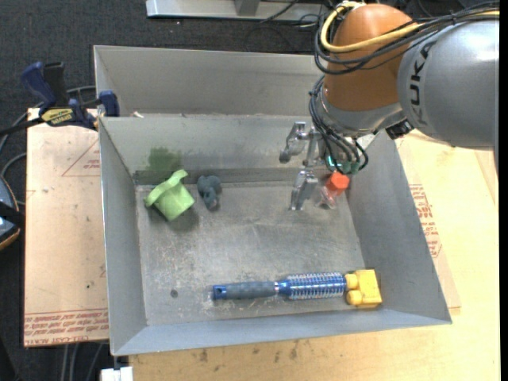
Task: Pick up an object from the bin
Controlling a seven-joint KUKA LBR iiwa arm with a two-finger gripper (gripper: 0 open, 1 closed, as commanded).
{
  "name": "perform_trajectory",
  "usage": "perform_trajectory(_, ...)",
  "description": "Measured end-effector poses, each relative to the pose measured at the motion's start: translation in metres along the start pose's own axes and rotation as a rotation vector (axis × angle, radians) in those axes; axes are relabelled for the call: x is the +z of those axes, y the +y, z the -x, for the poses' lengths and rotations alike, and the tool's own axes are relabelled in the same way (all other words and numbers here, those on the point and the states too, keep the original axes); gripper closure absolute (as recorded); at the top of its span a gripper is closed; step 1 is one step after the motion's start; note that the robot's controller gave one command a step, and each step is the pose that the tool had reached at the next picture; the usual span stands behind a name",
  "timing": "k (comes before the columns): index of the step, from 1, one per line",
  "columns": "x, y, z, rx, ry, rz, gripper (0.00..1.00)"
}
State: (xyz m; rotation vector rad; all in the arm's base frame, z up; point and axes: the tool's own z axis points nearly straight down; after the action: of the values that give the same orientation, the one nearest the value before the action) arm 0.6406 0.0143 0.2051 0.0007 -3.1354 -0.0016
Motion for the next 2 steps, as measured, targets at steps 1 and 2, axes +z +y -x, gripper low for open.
perform_trajectory(1,0.03,-0.027,-0.099,-0.103,0.002,-0.001,0.0)
perform_trajectory(2,0.132,-0.057,-0.133,-0.504,-0.015,-0.002,0.0)
